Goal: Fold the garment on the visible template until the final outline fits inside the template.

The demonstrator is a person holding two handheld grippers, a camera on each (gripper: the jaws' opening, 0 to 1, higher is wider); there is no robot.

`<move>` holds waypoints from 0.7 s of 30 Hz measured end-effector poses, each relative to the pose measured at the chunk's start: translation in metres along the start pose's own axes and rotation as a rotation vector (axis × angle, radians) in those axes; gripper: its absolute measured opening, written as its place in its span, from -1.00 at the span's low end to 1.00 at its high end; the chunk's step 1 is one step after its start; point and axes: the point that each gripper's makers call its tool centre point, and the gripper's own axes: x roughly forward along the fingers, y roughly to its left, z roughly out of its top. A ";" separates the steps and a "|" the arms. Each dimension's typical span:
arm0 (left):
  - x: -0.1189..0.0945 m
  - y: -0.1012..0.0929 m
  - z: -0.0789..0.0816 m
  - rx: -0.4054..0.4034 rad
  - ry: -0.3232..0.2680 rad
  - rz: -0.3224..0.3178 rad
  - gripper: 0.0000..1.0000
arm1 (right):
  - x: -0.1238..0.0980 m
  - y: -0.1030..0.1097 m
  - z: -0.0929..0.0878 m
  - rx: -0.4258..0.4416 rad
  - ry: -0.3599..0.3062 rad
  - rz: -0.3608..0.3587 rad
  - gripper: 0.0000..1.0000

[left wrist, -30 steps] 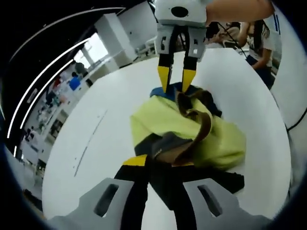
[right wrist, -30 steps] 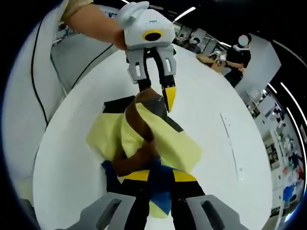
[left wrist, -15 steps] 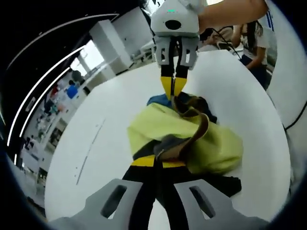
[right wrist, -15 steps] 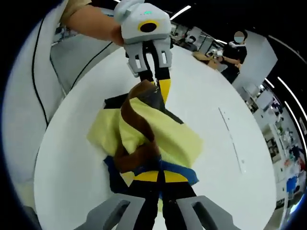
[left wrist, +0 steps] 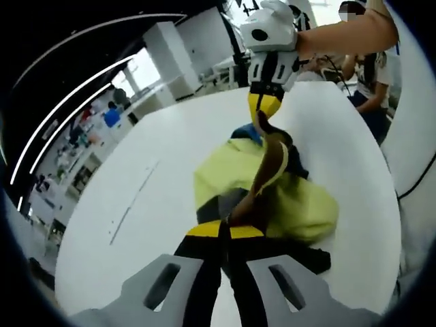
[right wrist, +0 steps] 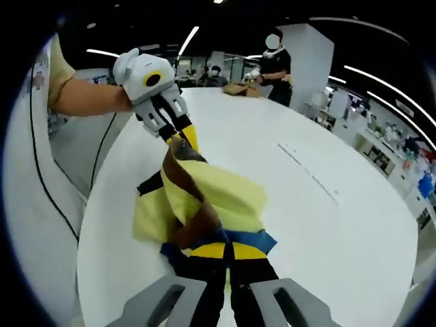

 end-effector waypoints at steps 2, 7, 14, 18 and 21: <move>-0.007 0.002 0.000 -0.014 0.004 0.010 -1.00 | -0.008 -0.001 0.007 0.020 -0.035 -0.019 -1.00; -0.028 0.007 0.006 -0.015 0.004 0.044 -1.00 | -0.028 -0.005 0.023 0.098 -0.113 -0.058 -1.00; -0.064 0.022 0.035 0.011 -0.029 0.118 -1.00 | -0.060 -0.005 0.064 0.122 -0.260 -0.104 -1.00; -0.086 0.027 0.058 0.041 -0.061 0.137 -1.00 | -0.082 0.004 0.093 0.113 -0.323 -0.107 -1.00; -0.110 0.027 0.083 0.051 -0.105 0.126 -1.00 | -0.102 0.015 0.118 0.116 -0.379 -0.083 -1.00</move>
